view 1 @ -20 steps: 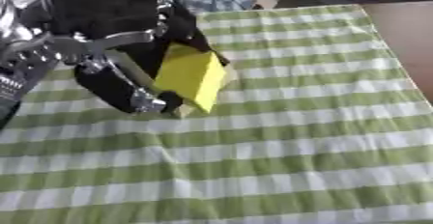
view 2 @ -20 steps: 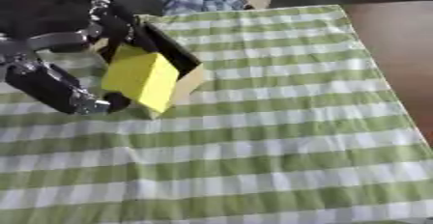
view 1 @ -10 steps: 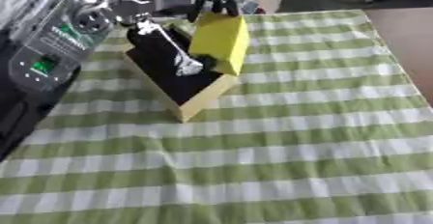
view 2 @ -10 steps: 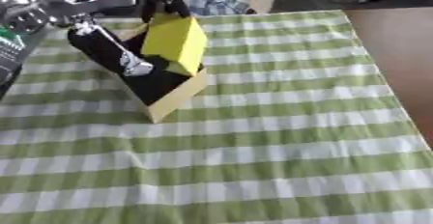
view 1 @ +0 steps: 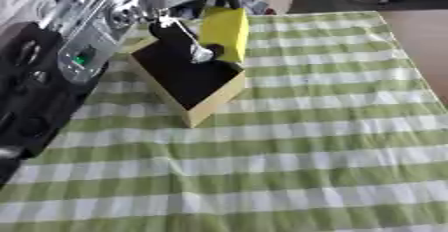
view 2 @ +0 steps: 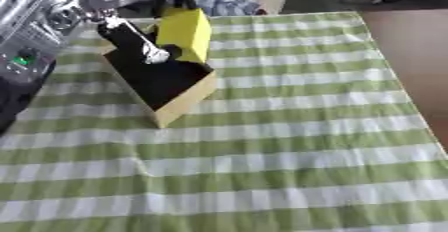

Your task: Pick up objects on the table and place them in the box.

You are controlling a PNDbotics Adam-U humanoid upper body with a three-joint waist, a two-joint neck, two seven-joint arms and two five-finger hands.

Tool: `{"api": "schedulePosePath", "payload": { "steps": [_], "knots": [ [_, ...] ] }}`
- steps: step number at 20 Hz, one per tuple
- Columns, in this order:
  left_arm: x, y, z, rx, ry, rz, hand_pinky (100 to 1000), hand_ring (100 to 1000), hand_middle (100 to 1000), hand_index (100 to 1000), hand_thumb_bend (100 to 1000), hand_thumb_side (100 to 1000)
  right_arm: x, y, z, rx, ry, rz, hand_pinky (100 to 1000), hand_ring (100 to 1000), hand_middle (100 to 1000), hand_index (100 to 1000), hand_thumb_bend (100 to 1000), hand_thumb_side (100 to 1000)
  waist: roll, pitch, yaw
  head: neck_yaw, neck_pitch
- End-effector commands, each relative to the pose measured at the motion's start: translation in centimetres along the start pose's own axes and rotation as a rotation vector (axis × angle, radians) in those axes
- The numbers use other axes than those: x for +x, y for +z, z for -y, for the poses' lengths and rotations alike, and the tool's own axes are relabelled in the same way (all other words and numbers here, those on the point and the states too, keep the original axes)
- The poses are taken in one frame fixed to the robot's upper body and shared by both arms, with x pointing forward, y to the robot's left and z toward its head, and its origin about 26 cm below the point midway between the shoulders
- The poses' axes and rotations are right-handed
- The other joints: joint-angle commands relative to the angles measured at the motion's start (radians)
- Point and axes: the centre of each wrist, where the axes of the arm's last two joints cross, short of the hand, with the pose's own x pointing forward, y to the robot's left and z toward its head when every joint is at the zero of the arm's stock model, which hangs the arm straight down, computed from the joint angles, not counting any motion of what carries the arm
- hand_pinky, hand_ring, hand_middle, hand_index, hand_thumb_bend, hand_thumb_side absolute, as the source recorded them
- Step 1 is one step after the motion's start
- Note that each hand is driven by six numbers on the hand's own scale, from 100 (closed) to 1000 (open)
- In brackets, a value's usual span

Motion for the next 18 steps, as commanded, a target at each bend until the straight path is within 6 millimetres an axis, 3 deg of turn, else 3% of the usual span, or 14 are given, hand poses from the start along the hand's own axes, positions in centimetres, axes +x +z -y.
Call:
{"api": "schedulePosePath", "payload": {
  "steps": [1,4,10,18],
  "knots": [
    [-1.3,-0.3,-0.7,0.042,-0.029,-0.036,326,453,421,646,130,184,0.5,-0.8,0.2,-0.004,-0.003,0.032,589,583,600,760,100,743,-0.004,-0.011,-0.002,0.002,-0.016],
    [-2.4,-0.8,0.2,0.041,-0.044,-0.061,328,454,422,643,147,184,0.5,-0.8,0.2,-0.004,-0.005,0.034,589,583,600,760,100,743,-0.004,-0.009,-0.001,0.001,-0.019],
    [-4.0,-1.7,2.7,0.027,-0.044,-0.089,328,452,422,640,100,193,0.5,-0.8,0.1,-0.007,-0.01,0.033,589,582,600,760,100,743,-0.008,-0.005,-0.002,0.002,-0.028],
    [-5.0,-2.1,4.9,-0.002,-0.09,-0.073,343,462,429,630,157,208,0.5,-0.7,0.1,-0.012,-0.012,0.028,587,581,599,760,100,744,-0.007,0.001,-0.005,0.003,-0.031]
  ]
}}
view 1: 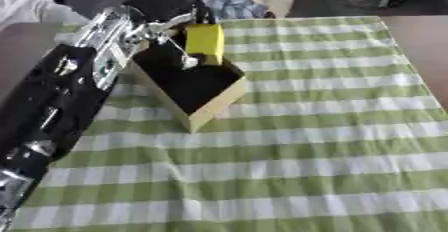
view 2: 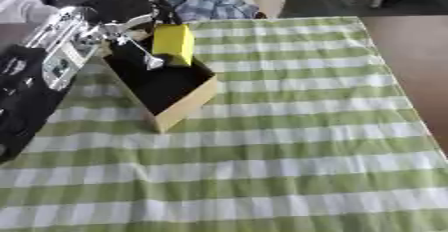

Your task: Pick up objects on the table and place them in the box.

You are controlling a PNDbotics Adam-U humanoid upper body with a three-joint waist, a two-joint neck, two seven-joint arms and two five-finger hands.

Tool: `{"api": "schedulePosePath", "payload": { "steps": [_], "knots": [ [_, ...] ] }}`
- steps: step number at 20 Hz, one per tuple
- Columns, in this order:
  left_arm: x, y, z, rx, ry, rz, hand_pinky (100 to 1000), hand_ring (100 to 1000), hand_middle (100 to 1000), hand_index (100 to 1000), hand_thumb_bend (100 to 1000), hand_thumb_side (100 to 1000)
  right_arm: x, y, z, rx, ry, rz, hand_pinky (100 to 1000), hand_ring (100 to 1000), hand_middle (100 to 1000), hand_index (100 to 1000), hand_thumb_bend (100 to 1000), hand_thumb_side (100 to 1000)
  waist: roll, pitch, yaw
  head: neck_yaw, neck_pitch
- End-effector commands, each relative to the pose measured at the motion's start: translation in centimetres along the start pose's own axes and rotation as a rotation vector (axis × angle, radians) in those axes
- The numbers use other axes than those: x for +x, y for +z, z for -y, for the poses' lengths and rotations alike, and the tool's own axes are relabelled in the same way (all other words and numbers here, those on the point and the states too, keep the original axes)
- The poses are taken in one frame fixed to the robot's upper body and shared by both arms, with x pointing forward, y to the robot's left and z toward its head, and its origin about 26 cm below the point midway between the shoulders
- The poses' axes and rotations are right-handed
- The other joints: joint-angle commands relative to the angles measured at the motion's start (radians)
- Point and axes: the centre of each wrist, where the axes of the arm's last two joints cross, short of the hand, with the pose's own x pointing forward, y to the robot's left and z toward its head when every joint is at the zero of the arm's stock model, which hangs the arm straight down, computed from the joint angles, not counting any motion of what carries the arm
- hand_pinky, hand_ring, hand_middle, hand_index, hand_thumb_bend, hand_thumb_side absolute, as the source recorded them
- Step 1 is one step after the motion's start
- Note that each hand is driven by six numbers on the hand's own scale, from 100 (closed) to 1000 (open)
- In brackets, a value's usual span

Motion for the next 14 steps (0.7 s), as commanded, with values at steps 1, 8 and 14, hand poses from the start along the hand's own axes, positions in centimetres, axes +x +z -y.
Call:
{"api": "schedulePosePath", "payload": {
  "steps": [1,8,14],
  "knots": [
    [-0.6,-0.1,-0.7,0.021,-0.036,0.014,341,461,428,624,132,211,0.5,-0.8,0.3,-0.01,-0.004,0.03,586,581,599,760,100,745,-0.003,-0.014,-0.004,0.0,-0.014],
    [-1.1,-0.3,1.2,-0.021,-0.046,0.059,344,463,429,616,104,221,0.4,-0.7,0.3,-0.015,-0.006,0.024,585,580,598,760,100,745,-0.007,-0.008,-0.007,0.001,-0.016],
    [-1.2,-0.5,2.2,-0.052,-0.061,0.05,400,507,481,660,143,240,0.4,-0.6,0.3,-0.017,-0.008,0.021,584,580,597,760,100,745,-0.009,-0.006,-0.008,0.002,-0.019]
  ]
}}
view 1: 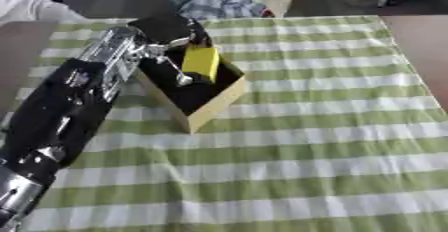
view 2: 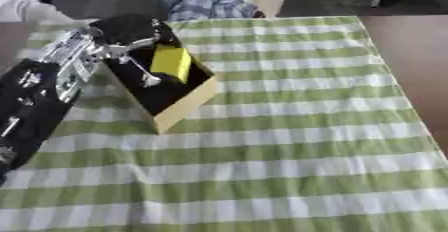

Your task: Pick up objects on the table and place them in the box.

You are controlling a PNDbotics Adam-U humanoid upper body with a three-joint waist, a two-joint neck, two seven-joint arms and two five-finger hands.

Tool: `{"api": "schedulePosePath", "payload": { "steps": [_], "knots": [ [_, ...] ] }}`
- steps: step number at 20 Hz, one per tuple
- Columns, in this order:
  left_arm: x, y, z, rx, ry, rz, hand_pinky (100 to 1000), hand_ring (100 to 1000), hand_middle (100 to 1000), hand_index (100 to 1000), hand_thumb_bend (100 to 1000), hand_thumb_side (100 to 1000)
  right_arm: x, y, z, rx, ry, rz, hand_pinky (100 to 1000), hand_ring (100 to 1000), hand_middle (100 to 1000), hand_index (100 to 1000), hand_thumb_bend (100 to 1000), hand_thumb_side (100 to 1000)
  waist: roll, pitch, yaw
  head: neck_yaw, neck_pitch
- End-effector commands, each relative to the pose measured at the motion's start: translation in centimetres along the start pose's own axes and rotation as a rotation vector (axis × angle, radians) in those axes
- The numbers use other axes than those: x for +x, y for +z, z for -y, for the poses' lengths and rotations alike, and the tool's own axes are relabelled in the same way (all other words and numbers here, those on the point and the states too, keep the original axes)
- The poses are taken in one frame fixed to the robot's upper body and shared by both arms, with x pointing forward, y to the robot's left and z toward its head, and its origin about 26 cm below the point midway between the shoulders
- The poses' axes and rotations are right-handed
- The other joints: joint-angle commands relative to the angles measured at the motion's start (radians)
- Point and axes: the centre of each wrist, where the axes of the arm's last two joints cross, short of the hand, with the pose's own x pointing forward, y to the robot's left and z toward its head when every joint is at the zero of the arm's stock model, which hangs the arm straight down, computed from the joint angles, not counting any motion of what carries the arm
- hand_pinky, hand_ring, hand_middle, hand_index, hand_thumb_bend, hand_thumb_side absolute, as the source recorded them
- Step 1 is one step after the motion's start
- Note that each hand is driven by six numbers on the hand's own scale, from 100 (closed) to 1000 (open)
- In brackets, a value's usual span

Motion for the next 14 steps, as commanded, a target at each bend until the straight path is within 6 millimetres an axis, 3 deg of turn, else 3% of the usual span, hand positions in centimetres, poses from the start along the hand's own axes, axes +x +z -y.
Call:
{"api": "schedulePosePath", "payload": {
  "steps": [1,5,9,11,14],
  "knots": [
    [-0.5,0.12,-0.77,0.001,-0.032,-0.016,411,516,490,666,169,248,0.39,-0.71,0.44,-0.01,0.002,0.028,584,580,597,760,100,745,-0.004,-0.014,-0.003,0.002,-0.011],
    [-0.43,0.04,-0.64,-0.02,-0.063,-0.048,426,525,500,674,198,254,0.37,-0.66,0.45,-0.011,0.001,0.026,584,580,597,759,100,746,-0.004,-0.014,-0.003,0.003,-0.01],
    [-0.37,-0.03,-0.37,-0.056,-0.084,-0.058,657,773,761,827,231,311,0.35,-0.62,0.46,-0.012,0.002,0.023,584,580,597,760,100,746,-0.003,-0.016,-0.004,0.003,-0.013],
    [-0.36,-0.01,-0.34,-0.081,-0.09,-0.054,699,828,816,863,239,322,0.34,-0.6,0.48,-0.012,0.002,0.022,584,580,597,760,100,745,-0.003,-0.017,-0.004,0.003,-0.013],
    [-0.44,0.09,-0.84,-0.104,-0.101,-0.079,787,908,900,905,347,366,0.34,-0.59,0.48,-0.012,0.002,0.021,584,580,597,760,100,745,-0.003,-0.018,-0.004,0.002,-0.011]
  ]
}}
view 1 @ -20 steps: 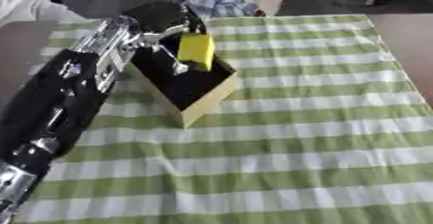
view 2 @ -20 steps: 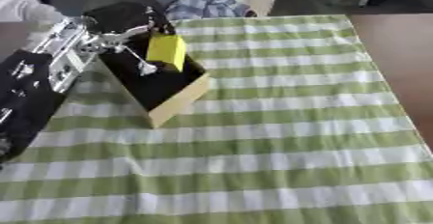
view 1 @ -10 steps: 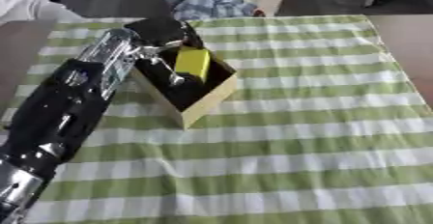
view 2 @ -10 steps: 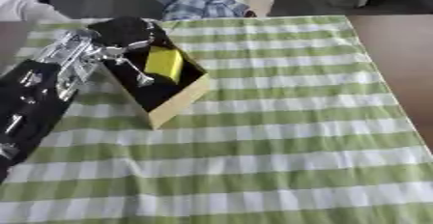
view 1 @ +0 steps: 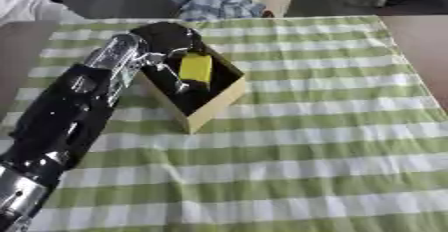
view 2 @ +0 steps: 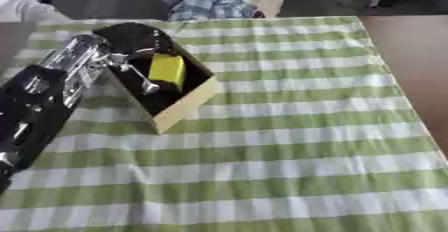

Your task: Pick up objects on the table and place them in the box.

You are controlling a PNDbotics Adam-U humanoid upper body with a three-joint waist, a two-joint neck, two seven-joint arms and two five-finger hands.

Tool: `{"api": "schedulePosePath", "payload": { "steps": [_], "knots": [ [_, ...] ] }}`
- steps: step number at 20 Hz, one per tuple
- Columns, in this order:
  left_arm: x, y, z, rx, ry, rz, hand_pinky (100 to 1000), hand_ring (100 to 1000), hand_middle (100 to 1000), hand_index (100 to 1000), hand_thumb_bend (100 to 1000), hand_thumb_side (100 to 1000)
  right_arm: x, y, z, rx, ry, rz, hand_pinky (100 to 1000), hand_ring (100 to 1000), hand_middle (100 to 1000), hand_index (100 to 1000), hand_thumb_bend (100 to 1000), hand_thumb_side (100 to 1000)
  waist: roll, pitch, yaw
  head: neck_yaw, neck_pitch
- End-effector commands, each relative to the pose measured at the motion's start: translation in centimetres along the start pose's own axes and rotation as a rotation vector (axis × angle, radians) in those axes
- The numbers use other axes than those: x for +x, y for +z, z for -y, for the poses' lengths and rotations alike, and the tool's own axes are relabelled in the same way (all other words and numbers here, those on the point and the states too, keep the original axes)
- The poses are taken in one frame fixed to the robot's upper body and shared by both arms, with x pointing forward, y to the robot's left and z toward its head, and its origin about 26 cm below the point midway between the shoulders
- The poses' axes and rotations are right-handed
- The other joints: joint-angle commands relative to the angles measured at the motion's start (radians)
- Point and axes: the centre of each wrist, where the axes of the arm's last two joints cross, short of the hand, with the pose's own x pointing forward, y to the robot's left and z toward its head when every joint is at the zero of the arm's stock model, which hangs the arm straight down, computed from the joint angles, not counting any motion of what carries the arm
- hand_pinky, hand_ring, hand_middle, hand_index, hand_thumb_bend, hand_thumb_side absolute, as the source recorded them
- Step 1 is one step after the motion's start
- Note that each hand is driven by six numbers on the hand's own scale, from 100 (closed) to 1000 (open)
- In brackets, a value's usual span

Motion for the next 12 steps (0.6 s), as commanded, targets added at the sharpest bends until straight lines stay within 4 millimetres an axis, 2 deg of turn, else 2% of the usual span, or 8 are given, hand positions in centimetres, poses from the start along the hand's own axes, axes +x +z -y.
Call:
{"api": "schedulePosePath", "payload": {
  "steps": [1,8,10,12],
  "knots": [
    [-0.54,0.38,-1.84,0.004,-0.039,-0.037,811,925,912,915,374,376,0.4,-0.67,0.42,-0.005,0.004,0.028,583,580,596,759,100,745,-0.002,-0.019,-0.002,0.001,-0.01],
    [-0.4,0.51,-2.57,0.011,-0.064,-0.091,827,935,922,923,435,392,0.38,-0.62,0.42,-0.004,0.003,0.026,584,580,596,759,100,745,-0.002,-0.023,-0.002,0.0,-0.006],
    [-0.26,0.43,-2.6,0.017,-0.06,-0.086,813,924,913,927,409,377,0.39,-0.62,0.4,-0.004,0.002,0.026,584,579,595,759,100,744,-0.001,-0.024,-0.002,0.0,-0.005],
    [-0.12,0.34,-2.65,0.021,-0.051,-0.071,803,917,909,922,445,394,0.4,-0.63,0.39,-0.004,0.001,0.027,584,579,595,758,100,743,-0.001,-0.025,-0.002,0.001,-0.004]
  ]
}}
